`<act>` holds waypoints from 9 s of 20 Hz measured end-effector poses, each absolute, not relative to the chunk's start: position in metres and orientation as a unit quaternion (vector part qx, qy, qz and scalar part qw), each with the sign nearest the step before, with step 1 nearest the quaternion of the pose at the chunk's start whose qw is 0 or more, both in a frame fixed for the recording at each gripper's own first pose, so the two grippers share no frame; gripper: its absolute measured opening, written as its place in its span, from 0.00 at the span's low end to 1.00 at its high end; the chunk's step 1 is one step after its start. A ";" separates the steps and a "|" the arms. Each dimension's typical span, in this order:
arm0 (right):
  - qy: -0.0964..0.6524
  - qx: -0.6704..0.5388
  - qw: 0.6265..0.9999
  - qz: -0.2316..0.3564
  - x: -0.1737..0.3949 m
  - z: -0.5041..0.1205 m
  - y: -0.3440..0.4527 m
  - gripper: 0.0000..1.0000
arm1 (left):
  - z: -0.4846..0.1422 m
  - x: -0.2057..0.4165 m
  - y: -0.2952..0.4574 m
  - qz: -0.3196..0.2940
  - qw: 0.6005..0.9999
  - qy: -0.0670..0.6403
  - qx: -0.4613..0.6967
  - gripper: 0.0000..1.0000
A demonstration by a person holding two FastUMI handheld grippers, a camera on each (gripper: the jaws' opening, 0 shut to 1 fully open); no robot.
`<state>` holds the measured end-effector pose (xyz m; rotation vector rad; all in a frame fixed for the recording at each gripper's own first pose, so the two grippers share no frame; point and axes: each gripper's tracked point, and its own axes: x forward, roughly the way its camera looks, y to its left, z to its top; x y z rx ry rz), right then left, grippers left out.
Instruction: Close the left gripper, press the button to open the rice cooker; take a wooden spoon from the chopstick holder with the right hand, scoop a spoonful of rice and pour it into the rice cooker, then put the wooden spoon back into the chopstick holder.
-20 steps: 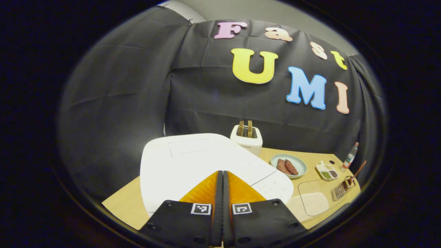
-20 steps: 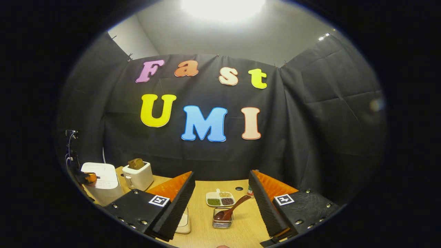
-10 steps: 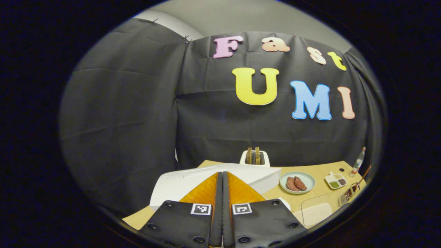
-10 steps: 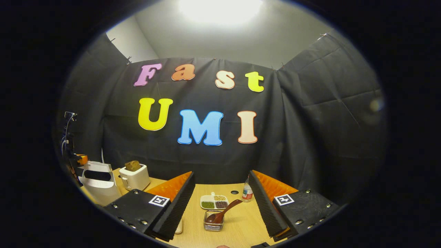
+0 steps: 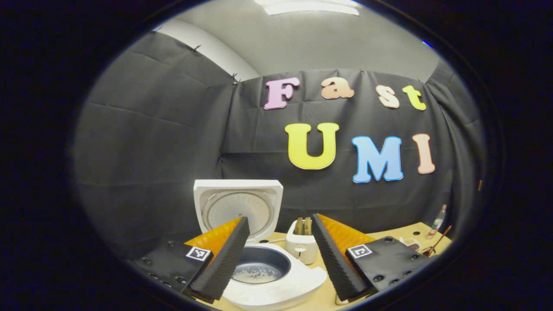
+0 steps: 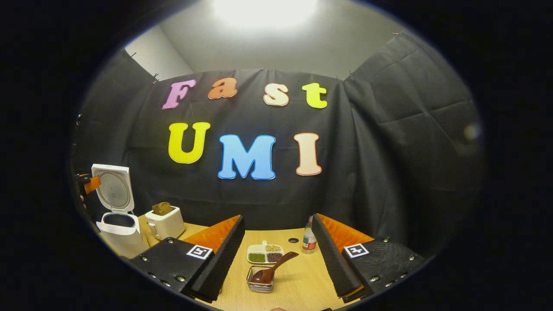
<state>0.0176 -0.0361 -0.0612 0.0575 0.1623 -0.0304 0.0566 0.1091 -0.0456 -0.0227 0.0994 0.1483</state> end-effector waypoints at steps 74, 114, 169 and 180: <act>0.285 0.192 0.930 0.132 0.105 -0.190 0.142 0.11 | -0.050 -0.057 0.218 0.143 0.988 0.060 0.005 0.99; 0.409 0.381 0.812 0.166 0.042 -0.295 0.261 0.11 | -0.067 -0.096 0.269 0.172 0.980 0.093 0.019 1.00; 0.354 0.393 0.774 0.349 0.092 -0.141 0.510 0.11 | -0.095 -0.199 0.360 0.299 0.945 0.133 -0.009 0.94; 0.329 0.178 0.838 0.397 0.078 -0.158 0.557 0.10 | -0.115 -0.201 0.368 0.315 0.938 0.144 -0.027 0.99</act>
